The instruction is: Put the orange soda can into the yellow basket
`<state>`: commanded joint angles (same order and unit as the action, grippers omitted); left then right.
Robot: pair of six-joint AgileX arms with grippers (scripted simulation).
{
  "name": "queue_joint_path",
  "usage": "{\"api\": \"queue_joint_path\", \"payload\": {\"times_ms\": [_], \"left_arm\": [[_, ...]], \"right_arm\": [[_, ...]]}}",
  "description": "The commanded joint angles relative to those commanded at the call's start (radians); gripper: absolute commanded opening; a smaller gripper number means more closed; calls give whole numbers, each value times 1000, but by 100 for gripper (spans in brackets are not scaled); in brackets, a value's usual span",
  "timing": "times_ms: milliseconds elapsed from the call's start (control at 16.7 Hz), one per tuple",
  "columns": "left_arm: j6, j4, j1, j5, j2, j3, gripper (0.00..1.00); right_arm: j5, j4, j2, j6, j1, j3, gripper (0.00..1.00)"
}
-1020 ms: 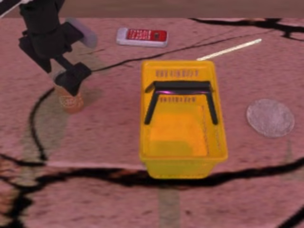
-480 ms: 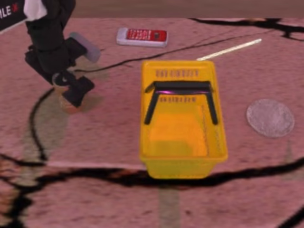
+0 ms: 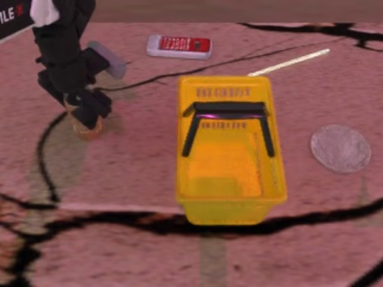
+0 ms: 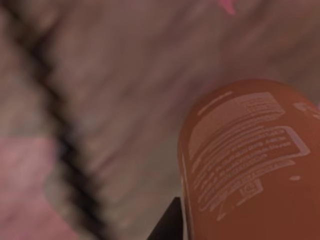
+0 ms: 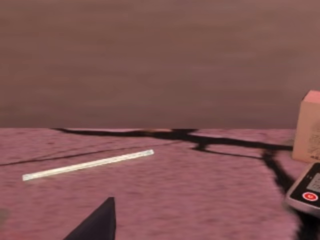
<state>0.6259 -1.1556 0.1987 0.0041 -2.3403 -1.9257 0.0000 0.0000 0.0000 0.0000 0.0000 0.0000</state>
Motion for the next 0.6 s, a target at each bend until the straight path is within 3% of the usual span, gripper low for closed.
{"api": "queue_joint_path", "payload": {"times_ms": [240, 600], "left_arm": [[0, 0, 0, 0, 0, 0, 2], [0, 0, 0, 0, 0, 0, 0]], "right_arm": [[0, 0, 0, 0, 0, 0, 100], [0, 0, 0, 0, 0, 0, 100]]}}
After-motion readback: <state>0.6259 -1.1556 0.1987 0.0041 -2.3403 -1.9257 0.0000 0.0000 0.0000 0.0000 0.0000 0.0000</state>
